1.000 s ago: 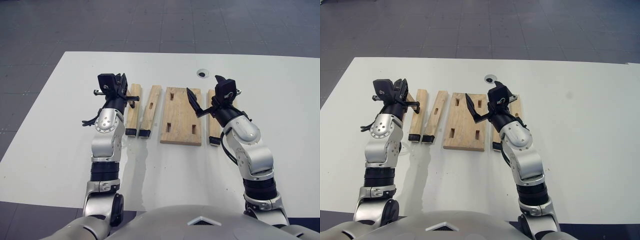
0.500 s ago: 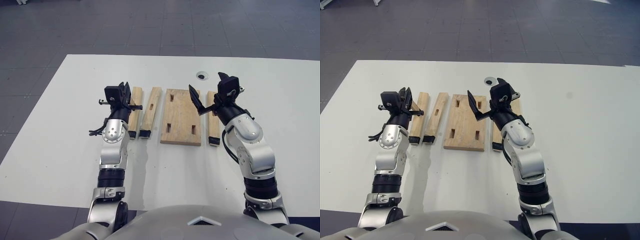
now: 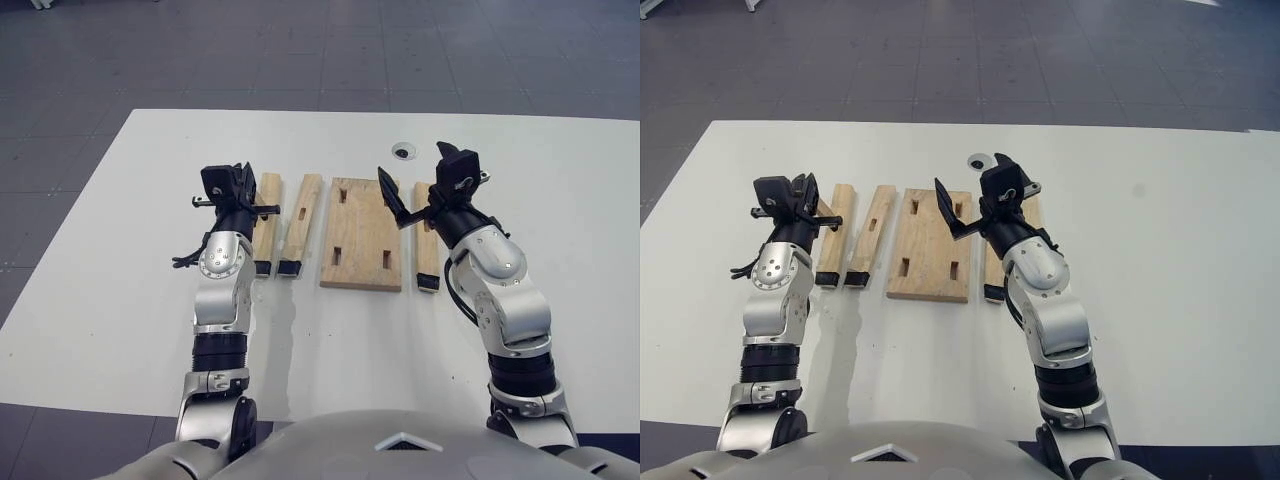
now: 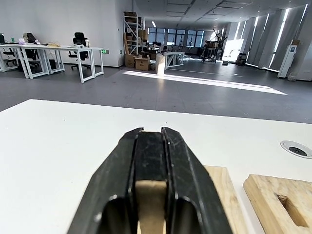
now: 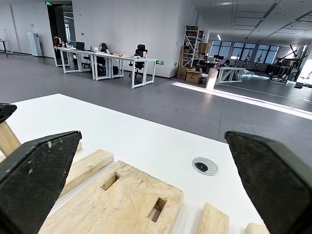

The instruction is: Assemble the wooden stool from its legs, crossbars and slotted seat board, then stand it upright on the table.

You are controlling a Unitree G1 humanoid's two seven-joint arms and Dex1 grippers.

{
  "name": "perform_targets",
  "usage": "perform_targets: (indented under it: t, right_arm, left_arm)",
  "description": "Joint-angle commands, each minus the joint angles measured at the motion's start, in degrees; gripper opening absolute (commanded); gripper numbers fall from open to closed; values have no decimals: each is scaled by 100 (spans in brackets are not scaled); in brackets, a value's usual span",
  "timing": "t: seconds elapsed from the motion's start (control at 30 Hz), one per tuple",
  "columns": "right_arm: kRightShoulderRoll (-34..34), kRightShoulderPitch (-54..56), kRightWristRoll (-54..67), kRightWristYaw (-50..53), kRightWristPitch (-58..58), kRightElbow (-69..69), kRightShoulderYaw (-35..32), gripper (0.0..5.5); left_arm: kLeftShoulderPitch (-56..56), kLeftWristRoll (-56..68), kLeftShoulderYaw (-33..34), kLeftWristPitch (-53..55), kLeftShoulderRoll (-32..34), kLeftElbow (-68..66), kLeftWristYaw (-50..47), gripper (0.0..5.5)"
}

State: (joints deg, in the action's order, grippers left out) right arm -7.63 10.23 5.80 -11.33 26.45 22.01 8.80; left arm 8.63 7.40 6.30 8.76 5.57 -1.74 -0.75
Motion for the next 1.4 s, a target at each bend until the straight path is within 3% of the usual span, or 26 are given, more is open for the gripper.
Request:
perform_targets:
  t: [0.03, 0.4, 1.03, 1.07, 1.4]
  right_arm:
    - [-35, 78, -33, -4, 83, 42, -47, 547]
    - [2, 55, -50, 11, 85, 57, -14, 547]
    - [27, 80, -139, 23, 54, 10, -24, 547]
    - [25, 77, -140, 24, 57, 18, -30, 550]
    - [22, 77, -145, 21, 69, 19, -47, 550]
  left_arm:
    - [-848, -207, -189, 544, -147, 525, -158, 42]
    - [-714, -290, -223, 1612, -138, 1168, -123, 42]
    - [-300, -592, -270, 1776, -207, 2074, -290, 42]
    - [-330, -600, -259, 1769, -225, 2072, -298, 79]
    - [-28, -466, -50, 2163, -269, 2427, -317, 232]
